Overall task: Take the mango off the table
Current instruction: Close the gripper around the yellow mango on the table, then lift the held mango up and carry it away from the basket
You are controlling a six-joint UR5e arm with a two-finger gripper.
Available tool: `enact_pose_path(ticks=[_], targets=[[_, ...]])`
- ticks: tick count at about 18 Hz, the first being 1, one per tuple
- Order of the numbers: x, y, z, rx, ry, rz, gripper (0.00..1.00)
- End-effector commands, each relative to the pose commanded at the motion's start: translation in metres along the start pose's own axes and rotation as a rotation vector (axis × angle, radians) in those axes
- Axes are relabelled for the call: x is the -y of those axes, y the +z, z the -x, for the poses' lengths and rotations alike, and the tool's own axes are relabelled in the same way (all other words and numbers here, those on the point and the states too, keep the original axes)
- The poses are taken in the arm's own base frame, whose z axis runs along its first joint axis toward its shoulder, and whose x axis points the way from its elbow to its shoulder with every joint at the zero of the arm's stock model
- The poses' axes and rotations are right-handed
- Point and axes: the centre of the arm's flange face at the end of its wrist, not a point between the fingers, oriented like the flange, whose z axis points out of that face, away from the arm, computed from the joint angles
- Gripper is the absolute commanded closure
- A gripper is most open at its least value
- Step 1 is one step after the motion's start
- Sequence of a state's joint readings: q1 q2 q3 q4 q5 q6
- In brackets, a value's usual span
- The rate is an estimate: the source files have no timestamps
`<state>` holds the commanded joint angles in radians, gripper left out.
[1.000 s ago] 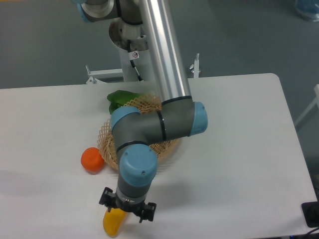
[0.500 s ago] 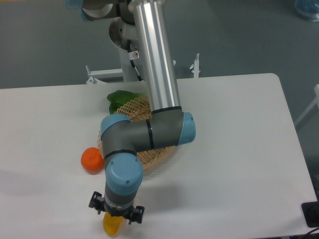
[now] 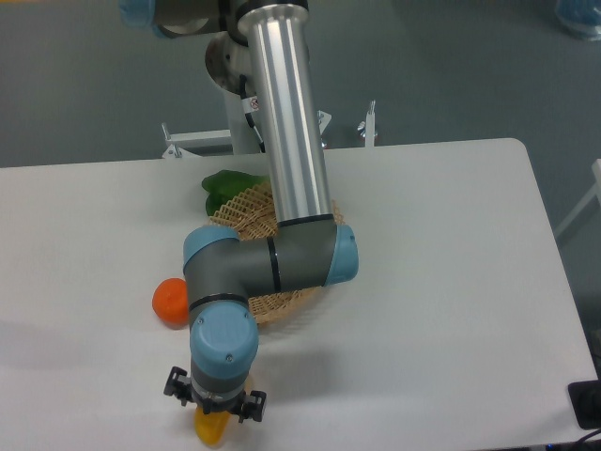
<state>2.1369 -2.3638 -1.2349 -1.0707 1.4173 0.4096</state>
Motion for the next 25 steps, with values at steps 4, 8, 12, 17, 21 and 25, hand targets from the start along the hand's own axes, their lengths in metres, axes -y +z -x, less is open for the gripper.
enact_pose_path(ticks=[4,8,12,17,21,25], targets=[[0.000,0.006,-0.003,0.006,-0.020,0.012,0.00],[0.000,0.003,-0.003,0.006,-0.015,0.009,0.45],[0.000,-0.010,-0.008,0.008,-0.005,-0.005,0.64],[-0.003,-0.030,-0.012,0.012,0.002,-0.028,0.64],[-0.015,-0.057,0.000,0.027,0.024,-0.049,0.64],[-0.036,-0.094,0.028,0.051,0.052,-0.071,0.64]])
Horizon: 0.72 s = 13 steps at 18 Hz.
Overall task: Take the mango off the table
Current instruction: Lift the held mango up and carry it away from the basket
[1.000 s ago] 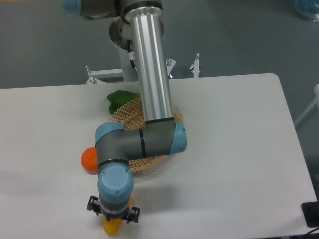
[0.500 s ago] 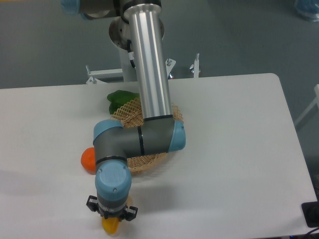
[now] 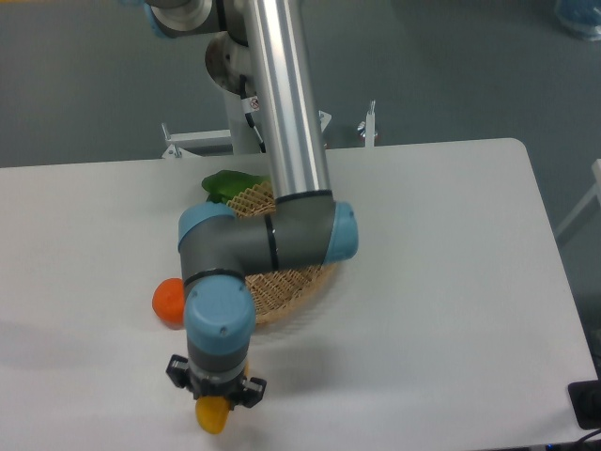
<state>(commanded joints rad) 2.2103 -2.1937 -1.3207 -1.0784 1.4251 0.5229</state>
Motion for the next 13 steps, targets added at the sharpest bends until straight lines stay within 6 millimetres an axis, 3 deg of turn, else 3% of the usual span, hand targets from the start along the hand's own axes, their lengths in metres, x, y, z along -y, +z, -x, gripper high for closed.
enact_pose_path(ticks=[3,9,13], targets=[[-0.014,-0.022,0.027,0.013,-0.002,-0.016,0.63],[-0.036,-0.037,0.062,0.014,0.028,0.011,0.63],[-0.065,-0.052,0.092,0.055,0.113,0.060,0.63]])
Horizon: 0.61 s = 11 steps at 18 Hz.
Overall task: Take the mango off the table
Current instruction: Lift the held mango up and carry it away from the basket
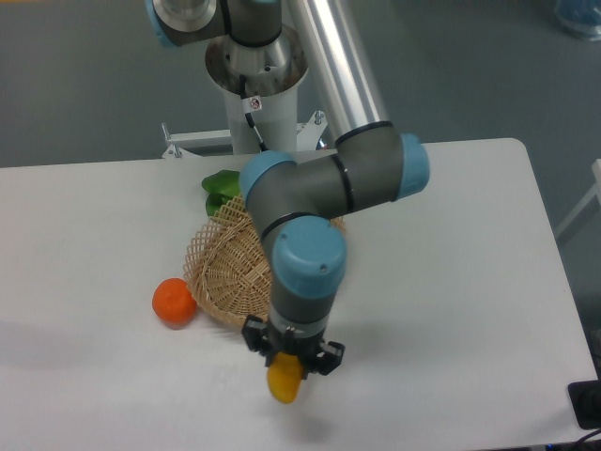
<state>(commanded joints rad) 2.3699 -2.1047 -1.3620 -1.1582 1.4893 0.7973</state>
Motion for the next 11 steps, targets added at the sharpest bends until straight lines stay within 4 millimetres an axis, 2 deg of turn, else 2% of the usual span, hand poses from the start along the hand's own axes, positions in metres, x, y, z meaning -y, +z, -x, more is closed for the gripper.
enact_pose_path(ticks=[5,11], targets=[[-0.046,-0.013,0.028,0.029,0.137,0.038,0.61],[-0.076,-0.020,0.051,0.034,0.152,0.049,0.63]])
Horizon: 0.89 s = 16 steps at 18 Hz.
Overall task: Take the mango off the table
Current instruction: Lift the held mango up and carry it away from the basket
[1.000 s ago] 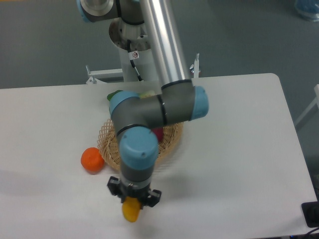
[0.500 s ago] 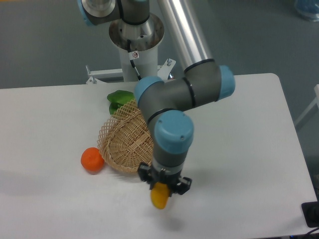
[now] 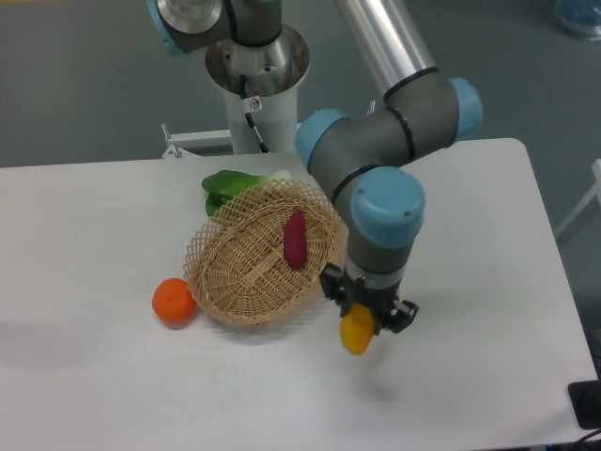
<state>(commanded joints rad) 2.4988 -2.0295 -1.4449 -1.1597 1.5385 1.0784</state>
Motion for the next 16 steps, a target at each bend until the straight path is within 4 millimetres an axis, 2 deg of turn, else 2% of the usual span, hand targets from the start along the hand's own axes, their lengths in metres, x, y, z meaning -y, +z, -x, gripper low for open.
enact_pose_path(ticks=[2,8,11,16], targets=[[-0.0109,-0.0018,0.0024,0.010,0.018,0.015,0.62],[-0.0109,-0.0026,0.0042,0.023,0.060,0.018,0.60],[-0.0148,-0.0020,0.0066,0.040,0.145,0.061,0.58],[-0.0171,-0.0008,0.0057,0.044,0.152,0.087,0.58]])
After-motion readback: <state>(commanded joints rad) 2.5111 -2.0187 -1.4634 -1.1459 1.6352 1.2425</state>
